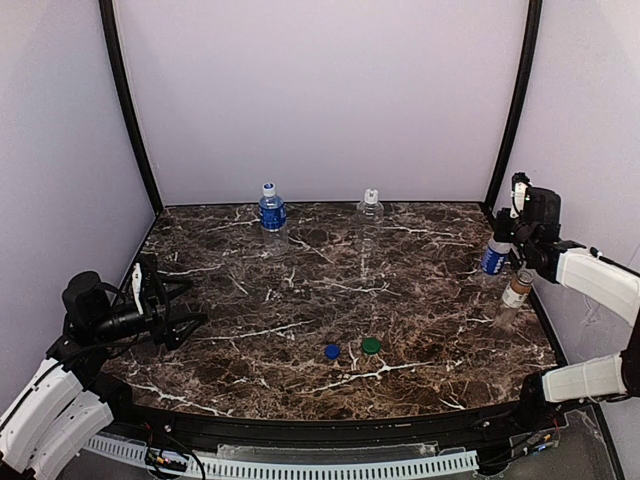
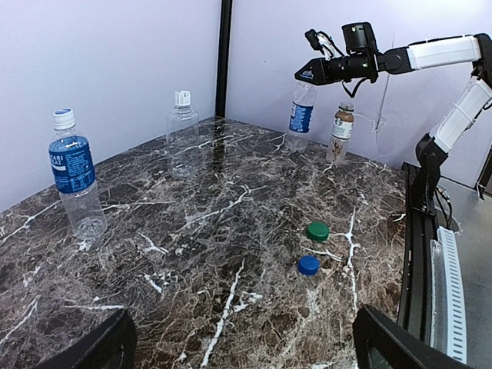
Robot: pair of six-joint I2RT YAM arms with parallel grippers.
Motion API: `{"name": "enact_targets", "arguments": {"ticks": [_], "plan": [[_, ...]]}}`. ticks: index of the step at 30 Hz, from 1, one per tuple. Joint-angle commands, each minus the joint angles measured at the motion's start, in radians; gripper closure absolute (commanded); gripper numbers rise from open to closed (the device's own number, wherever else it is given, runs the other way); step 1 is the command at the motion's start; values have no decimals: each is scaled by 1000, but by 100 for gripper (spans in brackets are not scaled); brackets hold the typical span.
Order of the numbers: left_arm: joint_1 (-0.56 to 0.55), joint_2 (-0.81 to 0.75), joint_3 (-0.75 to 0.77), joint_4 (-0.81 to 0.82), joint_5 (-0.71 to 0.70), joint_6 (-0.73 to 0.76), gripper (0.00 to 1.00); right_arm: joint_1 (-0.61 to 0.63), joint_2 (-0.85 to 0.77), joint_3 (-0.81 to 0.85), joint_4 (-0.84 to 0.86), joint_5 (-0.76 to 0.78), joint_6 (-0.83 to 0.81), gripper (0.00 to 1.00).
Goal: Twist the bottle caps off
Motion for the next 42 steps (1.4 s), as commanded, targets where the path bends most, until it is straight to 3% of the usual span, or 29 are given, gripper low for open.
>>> {"name": "enact_targets", "arguments": {"ticks": [1, 3, 7, 9, 16, 20, 26, 30, 32, 36, 42], "plan": [[6, -2, -14, 13, -1, 13, 1, -10, 17, -15, -15, 25, 6, 100], [5, -1, -13, 13, -1, 12, 1, -10, 17, -7, -23, 31, 12, 100], [6, -2, -13, 13, -1, 12, 1, -10, 17, 19, -51, 9, 10, 56], [5, -2, -14, 14, -1, 11, 1, -11, 14, 29, -64, 11, 13, 45], [5, -3, -16, 17, 4, 10, 1, -10, 6, 44, -81, -6, 9, 26], [6, -4, -16, 17, 2, 9, 1, -10, 1, 67, -99, -4, 2, 2], [5, -7, -17, 18, 4, 9, 1, -10, -14, 145, -158, -35, -24, 1], [5, -2, -20, 23, 1, 8, 1, -1, 43, 316, -304, -105, -2, 1], [6, -1, -21, 27, -21, -8, 1, 31, 91, 417, -361, -159, 7, 7], [13, 12, -17, 34, -232, -72, 1, 187, 231, 638, -464, -215, 10, 14], [75, 9, -11, -45, -706, -77, 1, 363, 490, 925, -605, -148, 50, 16]]}}
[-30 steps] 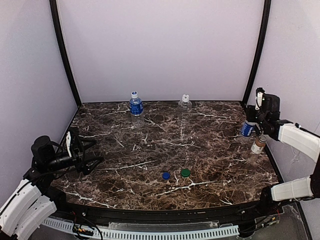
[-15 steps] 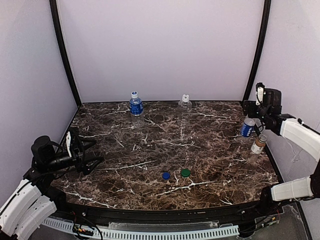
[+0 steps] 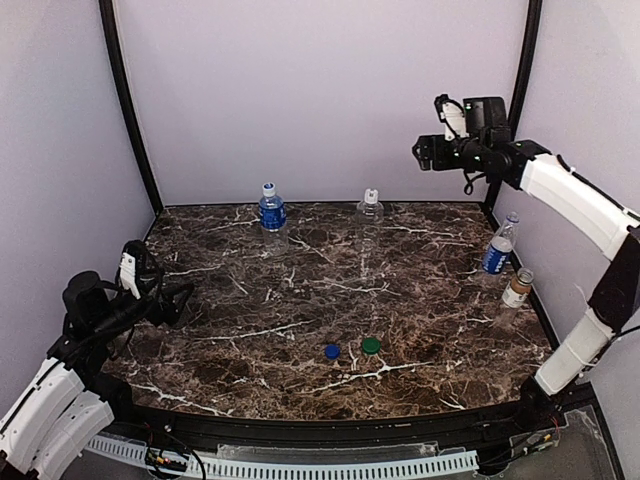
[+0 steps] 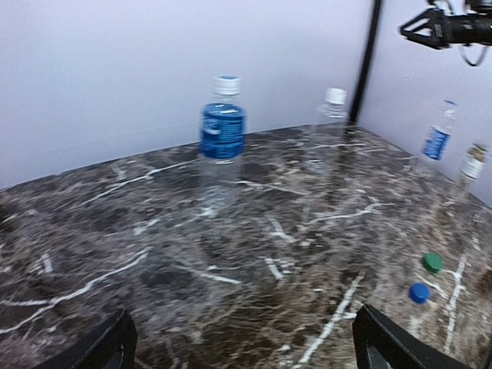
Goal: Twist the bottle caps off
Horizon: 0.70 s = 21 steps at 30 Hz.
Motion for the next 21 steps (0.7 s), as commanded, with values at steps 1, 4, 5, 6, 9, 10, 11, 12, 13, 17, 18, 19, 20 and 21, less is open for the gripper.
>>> {"name": "enact_targets", "arguments": {"ticks": [1, 4, 5, 6, 9, 10, 11, 12, 13, 17, 18, 19, 20, 21], "plan": [[45, -7, -2, -59, -426, 6, 1, 104, 165, 152, -151, 30, 36, 16], [69, -22, -9, -76, -508, 28, 1, 150, 284, 240, -157, 56, 43, 15], [78, -24, -10, -75, -504, 30, 1, 158, 322, 271, -165, 54, 49, 15], [82, -29, -12, -70, -495, 31, 1, 165, 355, 300, -176, 48, 55, 15], [90, -30, -16, -58, -470, 31, 1, 186, 446, 373, -191, 54, 64, 15], [90, -28, -19, -56, -462, 29, 1, 189, 473, 393, -194, 53, 66, 14], [90, -25, -20, -51, -458, 28, 1, 192, 498, 412, -199, 50, 68, 14], [91, -23, -22, -49, -449, 27, 1, 195, 523, 433, -203, 46, 68, 14], [90, -21, -24, -43, -446, 26, 1, 196, 546, 449, -208, 48, 67, 15], [91, -20, -29, -31, -402, 22, 1, 196, 611, 495, -214, 63, 65, 26], [91, -20, -29, -29, -396, 21, 1, 197, 621, 499, -215, 65, 65, 29], [90, -21, -30, -27, -388, 20, 1, 197, 630, 500, -215, 66, 67, 31], [90, -22, -30, -27, -384, 20, 1, 197, 636, 499, -217, 63, 68, 35], [90, -21, -31, -24, -379, 18, 1, 197, 642, 498, -217, 64, 69, 39]]}}
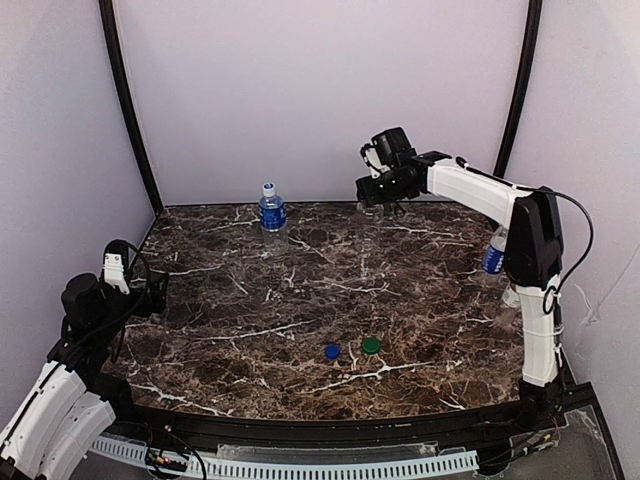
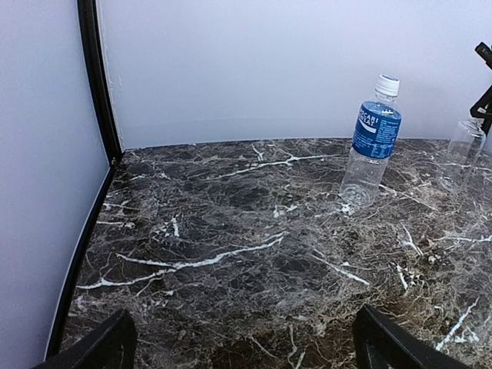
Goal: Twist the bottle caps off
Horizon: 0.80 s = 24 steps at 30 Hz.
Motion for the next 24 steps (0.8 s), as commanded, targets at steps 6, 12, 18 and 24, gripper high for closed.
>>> {"name": "enact_targets", "arguments": {"ticks": [6, 12, 18, 24], "plan": [[7, 10, -20, 27, 53, -3, 1, 9, 54, 29, -7, 7, 12, 57], [6, 12, -22, 31, 62, -3, 1, 9, 40, 18, -5, 11, 3, 95], [6, 11, -25, 47, 107, 5, 1, 15, -66, -50, 0, -7, -28, 100], [7, 7, -25, 70, 235, 7, 2, 61, -271, -182, 29, -226, -90, 100]]}}
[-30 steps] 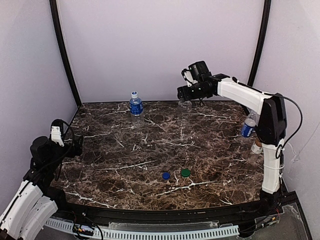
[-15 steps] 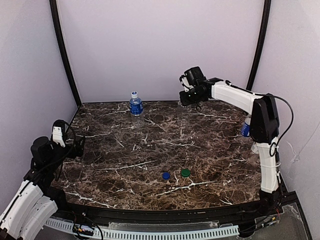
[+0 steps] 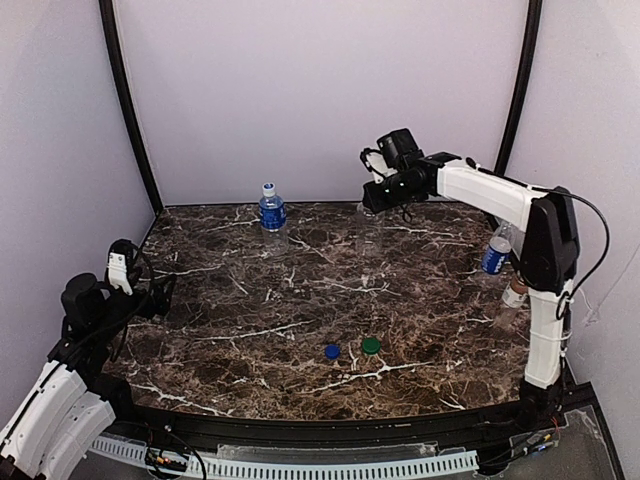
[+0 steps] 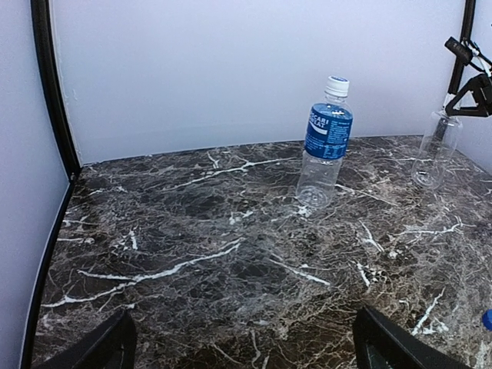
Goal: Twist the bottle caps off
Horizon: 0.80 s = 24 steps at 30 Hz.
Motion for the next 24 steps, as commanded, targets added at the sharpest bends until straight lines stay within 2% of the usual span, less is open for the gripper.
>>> {"name": "enact_targets", "arguments": {"ticks": [1, 4, 8, 10, 12, 14, 18, 24], "plan": [[7, -2, -19, 36, 157, 12, 2, 61, -218, -88, 40, -197, -50, 100], [7, -5, -16, 50, 276, 9, 3, 117, -337, -186, 87, -344, -78, 100], [-15, 19, 26, 52, 550, 41, 3, 229, -428, -328, 207, -566, -89, 100], [-59, 44, 97, 3, 702, 108, 2, 288, -429, -348, 280, -618, -41, 100], [-118, 74, 167, -105, 775, 200, 1, 355, -395, -331, 338, -614, -19, 100], [-170, 111, 227, -213, 810, 287, 1, 413, -349, -304, 401, -625, -12, 100], [-237, 172, 274, -333, 810, 340, 1, 481, -242, -227, 475, -699, 20, 100], [-265, 200, 261, -372, 772, 363, 1, 528, -164, -187, 551, -737, 68, 100]]}}
